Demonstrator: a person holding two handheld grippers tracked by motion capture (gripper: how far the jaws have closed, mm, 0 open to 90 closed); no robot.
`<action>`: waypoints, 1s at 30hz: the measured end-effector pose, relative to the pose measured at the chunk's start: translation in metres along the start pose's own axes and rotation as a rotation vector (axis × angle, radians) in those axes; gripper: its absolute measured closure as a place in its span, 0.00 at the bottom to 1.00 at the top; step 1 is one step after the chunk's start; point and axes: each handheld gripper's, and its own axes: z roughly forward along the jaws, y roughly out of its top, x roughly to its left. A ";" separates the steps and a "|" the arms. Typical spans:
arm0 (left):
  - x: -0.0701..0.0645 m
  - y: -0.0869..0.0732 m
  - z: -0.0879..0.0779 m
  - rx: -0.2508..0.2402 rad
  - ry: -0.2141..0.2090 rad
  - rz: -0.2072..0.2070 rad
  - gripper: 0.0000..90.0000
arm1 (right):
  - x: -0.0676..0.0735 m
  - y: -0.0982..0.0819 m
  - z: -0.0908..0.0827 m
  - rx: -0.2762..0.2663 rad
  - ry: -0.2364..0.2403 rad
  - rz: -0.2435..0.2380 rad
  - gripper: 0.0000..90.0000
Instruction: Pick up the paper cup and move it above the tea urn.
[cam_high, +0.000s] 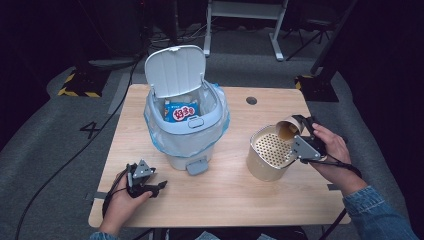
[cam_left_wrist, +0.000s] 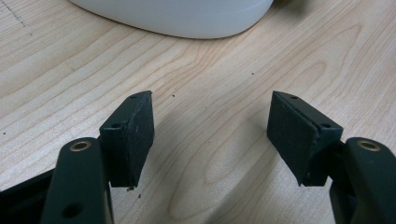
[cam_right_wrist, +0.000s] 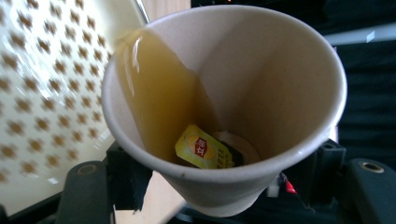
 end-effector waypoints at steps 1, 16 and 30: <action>0.000 0.000 0.000 0.000 0.000 0.000 0.36 | 0.003 0.002 0.000 0.025 -0.024 -0.054 0.36; 0.000 0.000 0.000 0.000 0.000 0.000 0.36 | 0.017 0.012 -0.006 0.158 -0.231 -0.486 0.37; 0.000 0.000 0.000 0.000 0.000 0.000 0.36 | 0.035 0.016 -0.007 0.275 -0.379 -0.894 0.37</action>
